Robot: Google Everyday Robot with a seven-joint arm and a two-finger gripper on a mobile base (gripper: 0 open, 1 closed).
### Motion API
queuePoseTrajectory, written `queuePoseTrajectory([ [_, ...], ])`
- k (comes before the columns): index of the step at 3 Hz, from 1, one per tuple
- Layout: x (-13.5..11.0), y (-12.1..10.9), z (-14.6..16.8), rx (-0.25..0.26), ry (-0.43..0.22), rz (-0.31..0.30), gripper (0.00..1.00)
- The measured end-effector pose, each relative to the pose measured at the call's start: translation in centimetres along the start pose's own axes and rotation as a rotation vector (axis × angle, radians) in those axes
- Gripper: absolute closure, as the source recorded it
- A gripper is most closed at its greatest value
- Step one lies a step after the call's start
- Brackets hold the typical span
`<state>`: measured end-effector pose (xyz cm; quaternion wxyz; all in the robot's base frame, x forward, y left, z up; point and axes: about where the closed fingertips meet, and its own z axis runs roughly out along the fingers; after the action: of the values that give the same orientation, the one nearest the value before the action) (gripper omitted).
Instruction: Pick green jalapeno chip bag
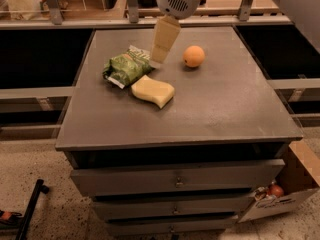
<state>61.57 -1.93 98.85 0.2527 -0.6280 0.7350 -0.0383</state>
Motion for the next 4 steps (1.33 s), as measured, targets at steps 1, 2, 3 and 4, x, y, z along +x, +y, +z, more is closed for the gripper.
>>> queuePoseTrajectory([
  [1,-2.7,-1.4,3.1,0.017,-0.082,-0.005,0.00],
  [2,-5.7,-2.1,5.7,-0.011,-0.170,-0.026,0.00],
  [3,-5.7,-2.1,5.8,-0.011,-0.169,-0.026,0.00],
  [4,-5.5,-2.3,7.0,-0.012,-0.128,-0.046,0.00],
])
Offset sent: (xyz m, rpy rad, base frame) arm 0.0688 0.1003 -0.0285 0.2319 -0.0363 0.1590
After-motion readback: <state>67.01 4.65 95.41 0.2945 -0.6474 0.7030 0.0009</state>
